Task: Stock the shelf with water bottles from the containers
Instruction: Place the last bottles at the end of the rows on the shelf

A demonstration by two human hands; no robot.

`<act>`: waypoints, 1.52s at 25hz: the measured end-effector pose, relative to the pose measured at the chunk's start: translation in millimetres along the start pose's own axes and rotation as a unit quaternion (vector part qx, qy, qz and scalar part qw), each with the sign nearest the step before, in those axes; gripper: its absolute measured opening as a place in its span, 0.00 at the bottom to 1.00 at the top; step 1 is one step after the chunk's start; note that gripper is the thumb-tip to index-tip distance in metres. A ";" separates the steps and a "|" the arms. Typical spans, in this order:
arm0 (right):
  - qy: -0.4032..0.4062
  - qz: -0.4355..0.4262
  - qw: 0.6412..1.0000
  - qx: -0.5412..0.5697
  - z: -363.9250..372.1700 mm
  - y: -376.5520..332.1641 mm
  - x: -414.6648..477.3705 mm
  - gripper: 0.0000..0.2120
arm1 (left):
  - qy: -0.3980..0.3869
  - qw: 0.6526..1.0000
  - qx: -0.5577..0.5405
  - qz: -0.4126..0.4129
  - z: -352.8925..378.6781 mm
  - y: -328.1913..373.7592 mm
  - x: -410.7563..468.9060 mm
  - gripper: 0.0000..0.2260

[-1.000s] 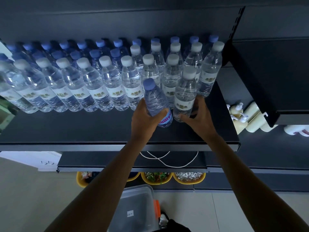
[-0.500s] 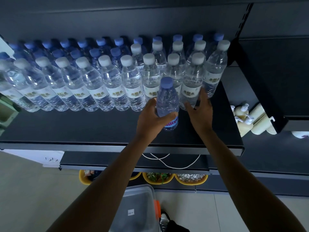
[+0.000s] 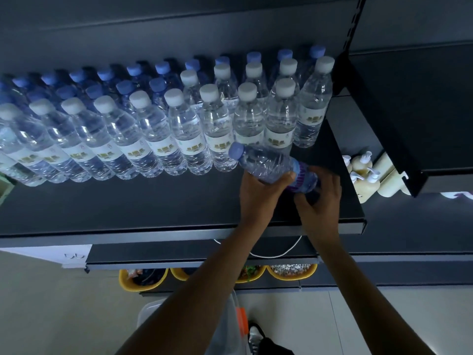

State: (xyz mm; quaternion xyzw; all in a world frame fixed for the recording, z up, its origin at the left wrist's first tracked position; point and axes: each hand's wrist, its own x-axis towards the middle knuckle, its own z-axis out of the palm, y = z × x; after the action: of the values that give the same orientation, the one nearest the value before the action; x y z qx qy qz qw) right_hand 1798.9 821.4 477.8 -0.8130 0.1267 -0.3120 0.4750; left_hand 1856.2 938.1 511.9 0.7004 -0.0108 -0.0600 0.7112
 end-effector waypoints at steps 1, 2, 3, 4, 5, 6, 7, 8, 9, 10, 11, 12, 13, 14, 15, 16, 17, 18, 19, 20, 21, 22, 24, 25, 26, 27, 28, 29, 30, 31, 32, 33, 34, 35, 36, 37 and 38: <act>-0.013 -0.047 0.995 -0.089 -6.3 3.0 3.3 0.27 | 0.008 1.000 -0.013 0.003 8.0 -4.3 -2.1 0.28; -0.022 -0.078 0.984 -0.157 -10.3 6.0 8.8 0.31 | 0.018 1.000 -0.021 0.006 13.9 -5.1 -2.2 0.29; -0.029 -0.095 0.976 -0.192 -12.7 8.4 14.3 0.34 | 0.028 0.999 -0.017 0.012 17.4 -3.6 -0.7 0.30; -0.031 -0.102 0.972 -0.208 -14.4 11.2 18.3 0.36 | 0.029 0.999 -0.002 0.025 21.1 -0.7 1.6 0.30; -0.026 -0.104 0.972 -0.210 -14.5 14.5 21.5 0.37 | 0.016 0.999 0.017 0.047 23.7 2.6 3.9 0.29; -0.019 -0.101 0.974 -0.202 -13.8 17.0 23.5 0.36 | -0.005 0.997 0.037 0.070 25.7 6.4 4.7 0.28; -0.010 -0.095 0.978 -0.186 -12.9 19.9 25.5 0.33 | -0.026 0.994 0.052 0.089 27.7 9.3 4.6 0.26; -0.001 -0.084 0.982 -0.168 -11.5 22.2 28.8 0.31 | -0.044 0.992 0.059 0.102 29.5 11.0 3.5 0.23; 0.007 -0.069 0.986 -0.151 -9.9 25.2 32.6 0.29 | -0.056 0.991 0.059 0.108 31.3 9.5 2.2 0.20; 0.009 -0.046 0.989 -0.139 -8.7 26.7 36.7 0.29 | -0.063 0.990 0.056 0.111 33.4 7.3 0.9 0.19; 0.009 -0.018 0.991 -0.132 -7.8 28.2 40.7 0.31 | -0.063 0.990 0.056 0.109 35.7 2.6 0.1 0.19; 0.003 0.013 0.991 -0.135 -6.8 29.2 45.5 0.33 | -0.062 0.991 0.060 0.102 37.6 -3.7 -0.1 0.20; -0.003 0.037 0.989 -0.144 -5.3 30.6 51.7 0.35 | -0.064 0.991 0.067 0.093 39.4 -10.4 0.2 0.21; -0.011 0.052 0.987 -0.155 -3.1 31.1 57.9 0.36 | -0.067 0.992 0.075 0.078 40.9 -16.8 0.6 0.22; -0.015 0.056 0.985 -0.162 0.2 32.4 63.6 0.36 | -0.071 0.992 0.083 0.068 41.8 -23.0 0.9 0.22; -0.018 0.054 0.985 -0.161 3.6 32.5 67.8 0.36 | -0.074 0.991 0.089 0.066 41.8 -28.1 1.5 0.23; -0.018 0.050 0.986 -0.157 7.4 33.9 71.1 0.36 | -0.077 0.990 0.094 0.070 41.1 -31.5 1.8 0.24; -0.019 0.047 0.987 -0.151 10.2 32.9 73.5 0.36 | -0.081 0.989 0.099 0.078 40.4 -32.6 2.2 0.25; -0.022 0.045 0.988 -0.146 12.5 34.7 75.4 0.37 | -0.086 0.988 0.102 0.083 39.8 -33.8 2.9 0.26; -0.024 0.044 0.989 -0.141 13.5 36.9 76.4 0.36 | -0.092 0.986 0.105 0.089 39.7 -34.3 3.3 0.26; -0.024 0.041 0.990 -0.133 13.7 40.3 77.1 0.36 | -0.095 0.985 0.109 0.095 40.1 -35.3 3.3 0.27; -0.022 0.043 0.992 -0.120 13.6 41.4 77.7 0.37 | -0.096 0.983 0.114 0.103 40.5 -35.2 2.1 0.28; -0.021 0.049 0.994 -0.095 13.6 41.4 77.9 0.37 | -0.093 0.983 0.116 0.110 41.5 -36.2 1.0 0.28; -0.021 0.047 0.994 -0.092 14.1 40.9 77.6 0.37 | -0.093 0.984 0.111 0.108 41.6 -36.7 2.2 0.28; -0.025 0.042 0.994 -0.096 14.3 38.1 76.4 0.37 | -0.095 0.984 0.107 0.103 41.2 -37.2 3.1 0.28; -0.033 0.038 0.994 -0.100 14.6 38.5 75.5 0.37 | -0.098 0.985 0.107 0.097 40.7 -37.6 3.6 0.29; -0.042 0.041 0.993 -0.102 14.2 37.9 74.9 0.37 | -0.102 0.984 0.110 0.093 40.1 -36.8 3.5 0.30; -0.048 0.044 0.993 -0.101 14.8 40.5 74.8 0.36 | -0.102 0.984 0.113 0.090 39.3 -36.1 3.6 0.30; -0.054 0.049 0.992 -0.102 14.8 40.0 75.1 0.35 | -0.102 0.985 0.112 0.082 38.5 -33.7 3.6 0.30; -0.059 0.049 0.992 -0.103 15.7 41.7 76.2 0.34 | -0.100 0.987 0.105 0.068 38.0 -31.8 5.0 0.29; -0.065 0.056 0.991 -0.105 15.6 41.4 77.2 0.33 | -0.101 0.990 0.092 0.046 37.1 -27.8 6.1 0.28; -0.068 0.062 0.990 -0.102 15.7 42.3 78.6 0.32 | -0.103 0.991 0.078 0.027 35.7 -24.5 7.6 0.27; -0.066 0.078 0.990 -0.093 14.3 40.0 78.1 0.30 | -0.107 0.992 0.066 0.015 33.6 -22.1 8.2 0.26; -0.053 0.100 0.991 -0.066 12.4 39.5 75.5 0.28 | -0.109 0.993 0.051 0.011 31.4 -20.9 7.5 0.25; -0.031 0.124 0.991 -0.029 9.5 36.1 69.2 0.27 | -0.106 0.994 0.030 0.011 28.3 -21.2 4.3 0.23; -0.004 0.139 0.990 0.015 8.3 31.7 58.4 0.26 | -0.095 0.995 0.008 0.011 22.2 -22.2 -0.5 0.23; 0.017 0.148 0.988 0.047 7.1 24.0 41.9 0.26 | -0.079 0.997 -0.011 0.007 14.1 -25.1 -6.7 0.24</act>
State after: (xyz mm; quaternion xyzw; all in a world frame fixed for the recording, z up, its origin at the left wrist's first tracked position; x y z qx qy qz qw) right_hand 1837.9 792.9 471.1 -0.7568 0.2392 -0.2573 0.5513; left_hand 1846.4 924.5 487.6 0.6852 -0.0714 -0.1100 0.7165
